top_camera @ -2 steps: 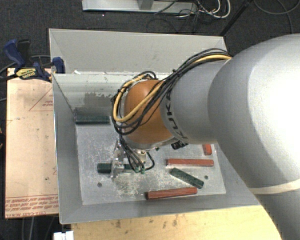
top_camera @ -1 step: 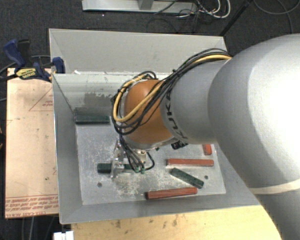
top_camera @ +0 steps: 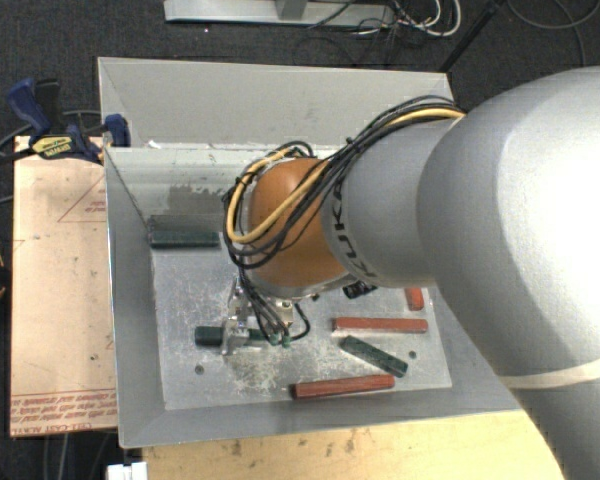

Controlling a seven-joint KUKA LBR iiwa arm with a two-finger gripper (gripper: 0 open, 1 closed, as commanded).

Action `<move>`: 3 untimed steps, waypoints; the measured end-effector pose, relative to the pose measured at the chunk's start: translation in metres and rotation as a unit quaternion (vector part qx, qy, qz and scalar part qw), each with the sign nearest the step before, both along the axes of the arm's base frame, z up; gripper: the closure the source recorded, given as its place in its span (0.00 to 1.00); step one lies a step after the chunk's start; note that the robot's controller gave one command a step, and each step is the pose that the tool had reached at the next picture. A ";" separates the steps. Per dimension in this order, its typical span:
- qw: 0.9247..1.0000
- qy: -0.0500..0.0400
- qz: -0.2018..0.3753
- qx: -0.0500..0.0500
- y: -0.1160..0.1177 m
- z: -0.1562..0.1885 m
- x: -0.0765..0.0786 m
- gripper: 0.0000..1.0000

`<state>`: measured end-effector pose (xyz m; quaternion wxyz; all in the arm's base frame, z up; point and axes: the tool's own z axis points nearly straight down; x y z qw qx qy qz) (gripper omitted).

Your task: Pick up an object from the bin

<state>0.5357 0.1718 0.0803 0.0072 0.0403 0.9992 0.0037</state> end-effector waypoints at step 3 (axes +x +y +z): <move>1.000 0.009 0.000 -0.003 -0.001 0.055 -0.004 1.00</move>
Offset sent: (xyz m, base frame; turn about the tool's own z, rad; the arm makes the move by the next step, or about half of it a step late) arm 0.0001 0.0000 0.1090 -0.0001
